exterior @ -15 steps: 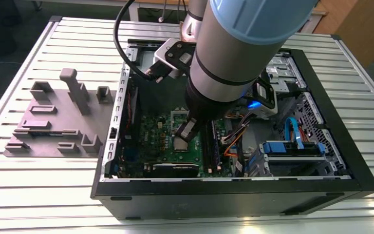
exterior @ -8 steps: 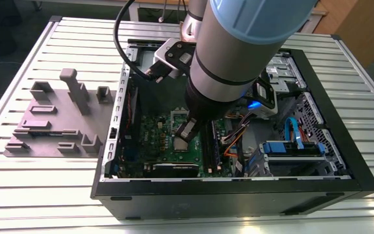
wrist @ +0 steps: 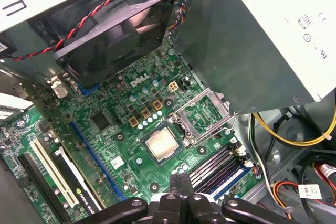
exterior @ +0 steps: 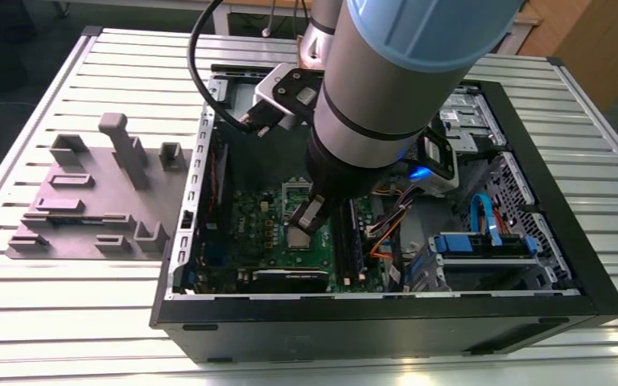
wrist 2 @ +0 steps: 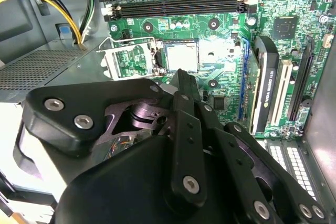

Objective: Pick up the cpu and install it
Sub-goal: 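Close the cpu cover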

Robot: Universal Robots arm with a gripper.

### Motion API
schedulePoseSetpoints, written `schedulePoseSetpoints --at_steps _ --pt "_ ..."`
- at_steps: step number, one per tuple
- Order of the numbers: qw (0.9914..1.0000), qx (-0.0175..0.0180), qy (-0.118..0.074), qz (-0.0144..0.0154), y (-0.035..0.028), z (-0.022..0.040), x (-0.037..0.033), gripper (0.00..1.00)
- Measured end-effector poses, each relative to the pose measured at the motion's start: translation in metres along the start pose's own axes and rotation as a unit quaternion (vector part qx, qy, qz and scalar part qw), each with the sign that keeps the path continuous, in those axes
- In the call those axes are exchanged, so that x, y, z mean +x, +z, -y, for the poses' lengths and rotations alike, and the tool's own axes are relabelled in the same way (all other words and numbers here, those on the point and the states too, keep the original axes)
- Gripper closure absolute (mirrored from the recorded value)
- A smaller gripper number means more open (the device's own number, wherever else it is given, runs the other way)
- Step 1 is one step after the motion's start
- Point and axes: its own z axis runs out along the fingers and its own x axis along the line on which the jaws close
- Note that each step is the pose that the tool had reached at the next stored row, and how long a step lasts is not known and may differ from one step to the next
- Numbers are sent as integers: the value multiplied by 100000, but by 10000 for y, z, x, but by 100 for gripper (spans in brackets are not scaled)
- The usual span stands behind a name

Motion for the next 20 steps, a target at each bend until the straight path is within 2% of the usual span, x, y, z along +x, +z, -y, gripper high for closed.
schedulePoseSetpoints --at_steps 5,7,20 --pt "100000 40 2 -52 0 0 0 90" --pt "100000 147 11 -201 0 0 0 90" --pt "100000 174 12 -237 0 0 0 90"
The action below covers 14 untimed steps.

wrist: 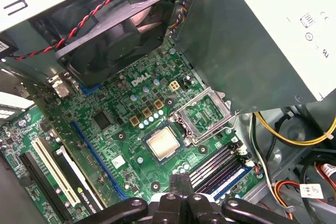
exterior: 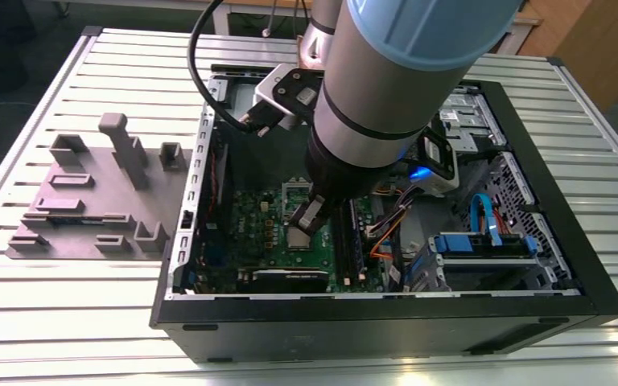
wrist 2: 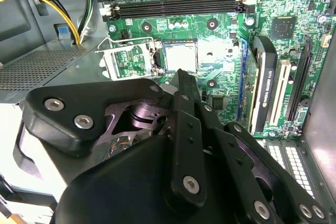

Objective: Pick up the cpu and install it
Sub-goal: 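Close the cpu cover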

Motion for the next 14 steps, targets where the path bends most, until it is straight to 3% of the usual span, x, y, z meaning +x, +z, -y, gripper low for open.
schedulePoseSetpoints --at_steps 8,14 --pt "100000 1 -1 -3 9 -3 -22 90" --pt "100000 0 -2 -5 66 5 -182 90"
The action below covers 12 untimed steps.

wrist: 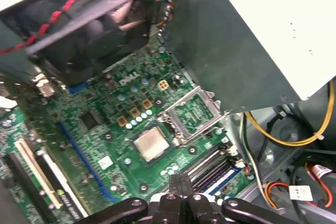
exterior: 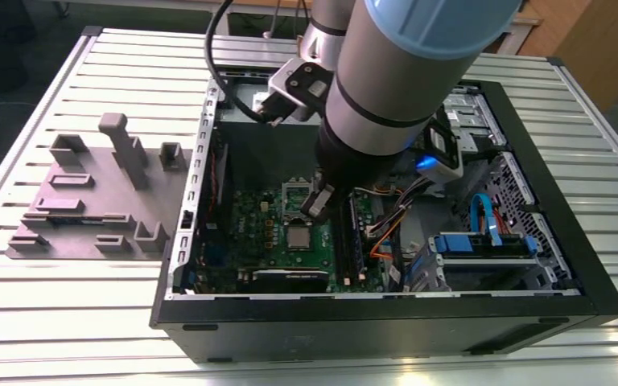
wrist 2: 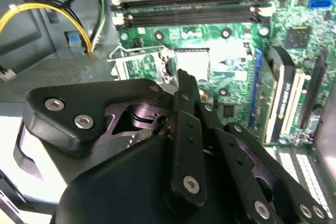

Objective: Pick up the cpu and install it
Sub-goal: 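Close the cpu cover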

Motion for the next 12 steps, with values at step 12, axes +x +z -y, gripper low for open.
schedulePoseSetpoints --at_steps 12 --pt "99978 -224 -2034 -445 112 -26 -206 90"
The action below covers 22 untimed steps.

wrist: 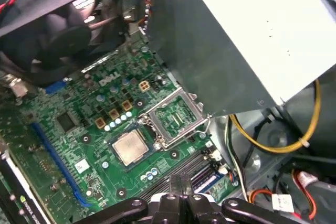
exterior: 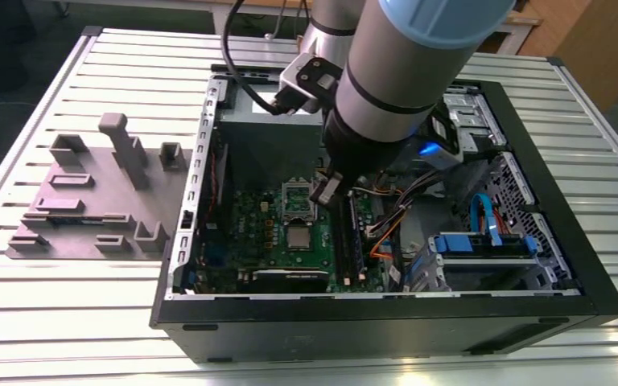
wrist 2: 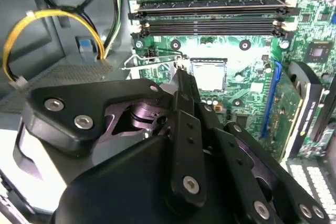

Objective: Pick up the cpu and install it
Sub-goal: 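Close the cpu cover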

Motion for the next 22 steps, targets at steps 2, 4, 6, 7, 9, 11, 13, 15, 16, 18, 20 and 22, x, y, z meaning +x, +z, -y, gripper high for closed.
schedulePoseSetpoints --at_steps 2,4,6,7,9,11,13,15,16,18,20,22 --pt "99994 -155 -1069 -187 20 3 -2 90" --pt "99994 -159 -1081 -205 49 9 -25 90" --pt "99994 -163 -1079 -178 85 0 -73 90" --pt "99994 -158 -1081 -189 99 -8 -99 90" --pt "99994 -161 -1080 -182 131 -34 -160 90" --pt "99994 -161 -1083 -186 158 -65 -218 90" --pt "99994 -163 -1082 -176 185 -84 -252 90" --pt "99994 -172 -1089 -166 212 -87 -261 90" --pt "99994 -177 -1088 -158 224 -88 -262 90" --pt "99994 -198 -1087 -125 248 -87 -263 90" --pt "99994 -201 -1085 -128 263 -87 -264 90" --pt "99994 -200 -1088 -126 274 -89 -269 90"
